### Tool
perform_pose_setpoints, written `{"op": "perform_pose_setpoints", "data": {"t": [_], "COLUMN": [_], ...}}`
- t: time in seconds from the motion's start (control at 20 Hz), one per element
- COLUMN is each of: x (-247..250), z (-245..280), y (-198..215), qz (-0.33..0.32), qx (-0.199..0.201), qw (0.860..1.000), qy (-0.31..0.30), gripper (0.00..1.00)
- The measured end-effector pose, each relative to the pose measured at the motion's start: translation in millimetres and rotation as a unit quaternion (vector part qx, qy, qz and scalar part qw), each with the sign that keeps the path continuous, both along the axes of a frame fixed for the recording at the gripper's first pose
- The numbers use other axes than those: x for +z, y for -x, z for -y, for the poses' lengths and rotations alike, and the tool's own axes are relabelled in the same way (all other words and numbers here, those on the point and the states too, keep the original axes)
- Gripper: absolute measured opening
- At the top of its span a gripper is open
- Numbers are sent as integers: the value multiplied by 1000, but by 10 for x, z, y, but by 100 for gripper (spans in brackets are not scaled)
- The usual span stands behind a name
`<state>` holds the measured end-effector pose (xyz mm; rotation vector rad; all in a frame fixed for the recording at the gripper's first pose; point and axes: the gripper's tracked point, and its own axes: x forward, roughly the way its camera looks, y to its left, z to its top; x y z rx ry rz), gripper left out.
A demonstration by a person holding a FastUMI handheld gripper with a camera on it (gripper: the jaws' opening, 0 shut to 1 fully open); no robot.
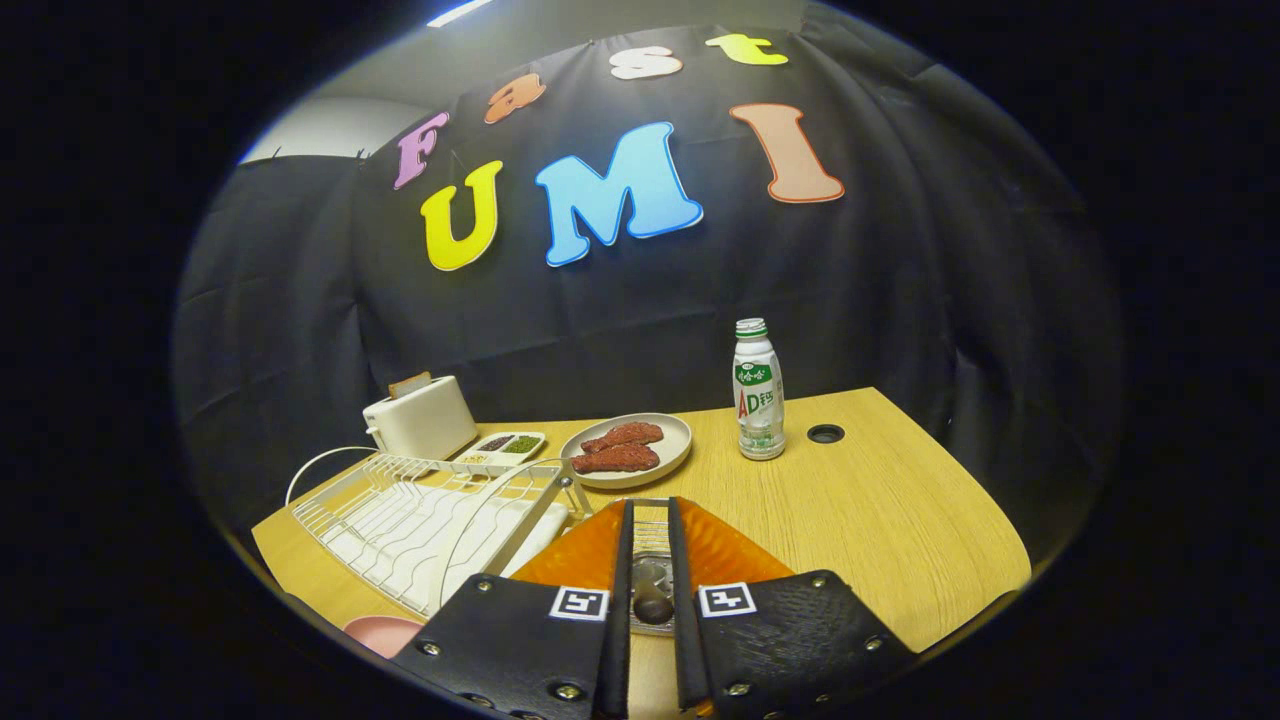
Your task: Take the plate from the dish rack, then take the spoon from the basket and place it into the plate.
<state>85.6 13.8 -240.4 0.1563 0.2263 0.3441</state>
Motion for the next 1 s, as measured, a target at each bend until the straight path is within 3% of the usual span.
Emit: {"op": "perform_pose_setpoints", "data": {"t": [0.45, 0.5, 0.65, 1.0], "x": [-207, -216, -162, 66], "z": [0, 12, 36, 1], "y": [-73, -66, -111, -79], "qz": [-20, -24, -45, -53], "qx": [-17, -18, -36, -27], "qw": [1000, 999, 998, 998], "qy": [-15, -16, -21, -10], "gripper": [18, 14, 11, 11]}}
